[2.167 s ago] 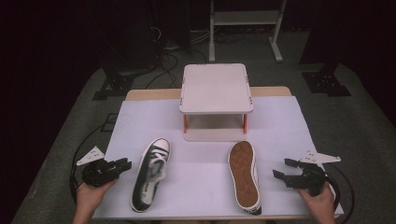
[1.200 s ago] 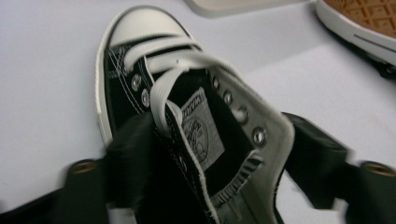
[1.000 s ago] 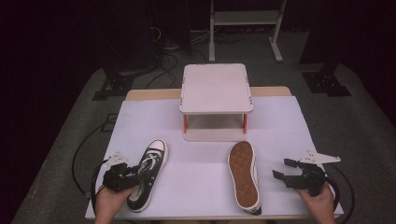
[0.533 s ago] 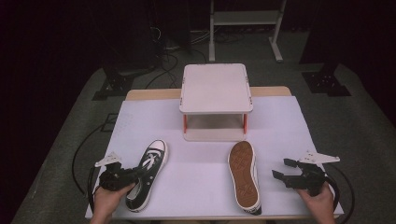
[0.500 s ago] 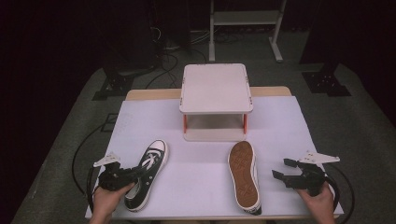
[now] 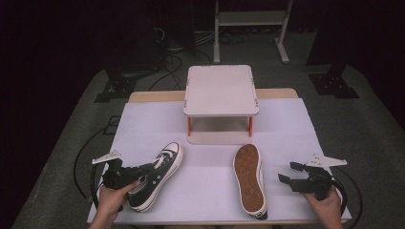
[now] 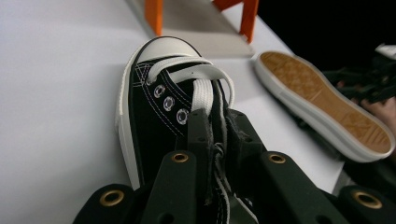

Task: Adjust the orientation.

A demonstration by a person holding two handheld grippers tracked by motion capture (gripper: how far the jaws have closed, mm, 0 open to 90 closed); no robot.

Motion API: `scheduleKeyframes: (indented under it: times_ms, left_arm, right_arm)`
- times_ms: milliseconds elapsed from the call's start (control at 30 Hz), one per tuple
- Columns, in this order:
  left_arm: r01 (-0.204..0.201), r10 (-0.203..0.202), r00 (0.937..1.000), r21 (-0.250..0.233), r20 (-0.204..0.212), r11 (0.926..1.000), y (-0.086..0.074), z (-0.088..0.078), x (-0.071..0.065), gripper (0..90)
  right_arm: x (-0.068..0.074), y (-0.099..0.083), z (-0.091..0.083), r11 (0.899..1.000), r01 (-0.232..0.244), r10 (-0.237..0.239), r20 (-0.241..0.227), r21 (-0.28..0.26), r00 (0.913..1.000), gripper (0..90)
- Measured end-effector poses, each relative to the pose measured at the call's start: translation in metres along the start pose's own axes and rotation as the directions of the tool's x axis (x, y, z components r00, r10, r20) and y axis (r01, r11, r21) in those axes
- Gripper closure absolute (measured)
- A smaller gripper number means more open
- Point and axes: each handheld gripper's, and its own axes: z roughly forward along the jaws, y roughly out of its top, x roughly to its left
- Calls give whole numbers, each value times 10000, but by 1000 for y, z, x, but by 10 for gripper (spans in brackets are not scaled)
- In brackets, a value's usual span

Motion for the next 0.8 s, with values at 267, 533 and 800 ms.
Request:
scheduleKeyframes:
  times_ms: [267,533,800]
  left_arm:
    - [-276,303,9989,-734,361,9969,24,-11,-17,814]
    - [40,112,9971,-1990,750,9800,47,-21,-22,815]
    - [-207,413,9967,-2727,702,9619,80,-29,-35,815]
  right_arm:
    - [-1,0,0,10000,11,-11,15,46,10000,245]
    - [-1,0,-1,10000,8,-8,43,-8,10000,245]
    - [-1,0,0,10000,1,-2,51,18,10000,245]
